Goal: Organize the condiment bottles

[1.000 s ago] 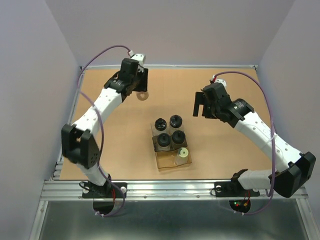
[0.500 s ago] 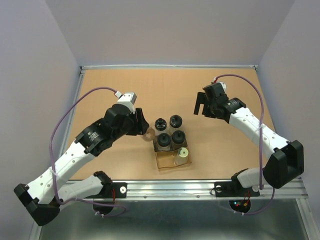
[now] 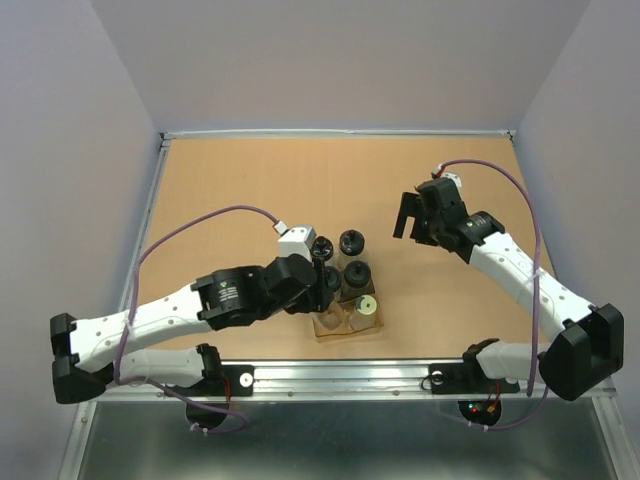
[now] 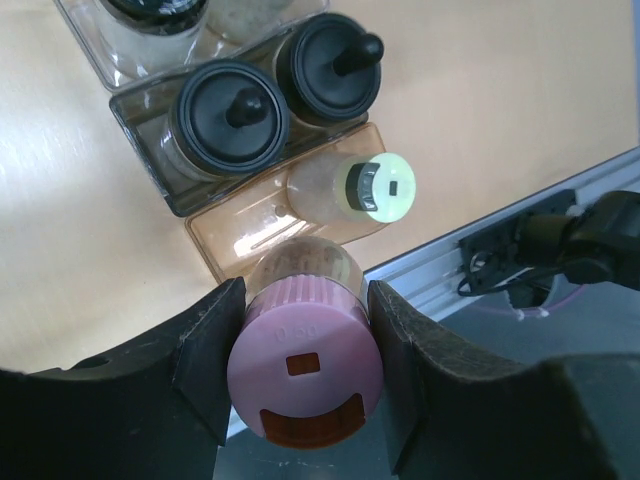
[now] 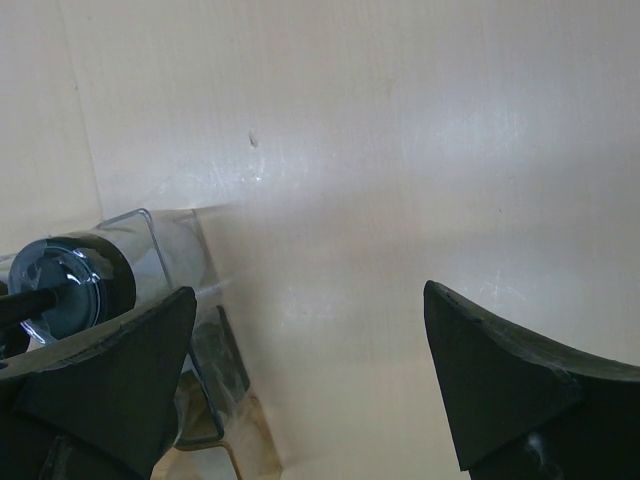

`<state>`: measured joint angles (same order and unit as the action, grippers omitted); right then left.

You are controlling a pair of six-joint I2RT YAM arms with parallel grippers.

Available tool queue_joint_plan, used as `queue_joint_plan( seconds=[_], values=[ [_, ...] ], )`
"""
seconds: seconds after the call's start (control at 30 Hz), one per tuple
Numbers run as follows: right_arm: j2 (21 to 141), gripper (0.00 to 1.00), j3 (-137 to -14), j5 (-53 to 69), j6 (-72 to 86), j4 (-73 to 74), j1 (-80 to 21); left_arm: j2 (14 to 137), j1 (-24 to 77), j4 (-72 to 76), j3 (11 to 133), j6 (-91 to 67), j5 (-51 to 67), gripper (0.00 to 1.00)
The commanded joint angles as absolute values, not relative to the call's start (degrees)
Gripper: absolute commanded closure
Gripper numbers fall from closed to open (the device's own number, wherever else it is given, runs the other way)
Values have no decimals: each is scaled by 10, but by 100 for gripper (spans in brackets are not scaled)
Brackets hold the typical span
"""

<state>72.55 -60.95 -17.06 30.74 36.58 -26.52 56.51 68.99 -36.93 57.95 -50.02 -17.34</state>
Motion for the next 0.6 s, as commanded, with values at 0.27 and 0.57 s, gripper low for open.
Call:
queue_joint_plan(
  seconds=[0.27,0.57],
  values=[
    [675,0,-581,-176,311,353,-260,690,715,-320,592,-528,-274,100],
    [671,0,-581,-181,310,359,-260,732,715,-316,572,-536,-278,100]
  ],
)
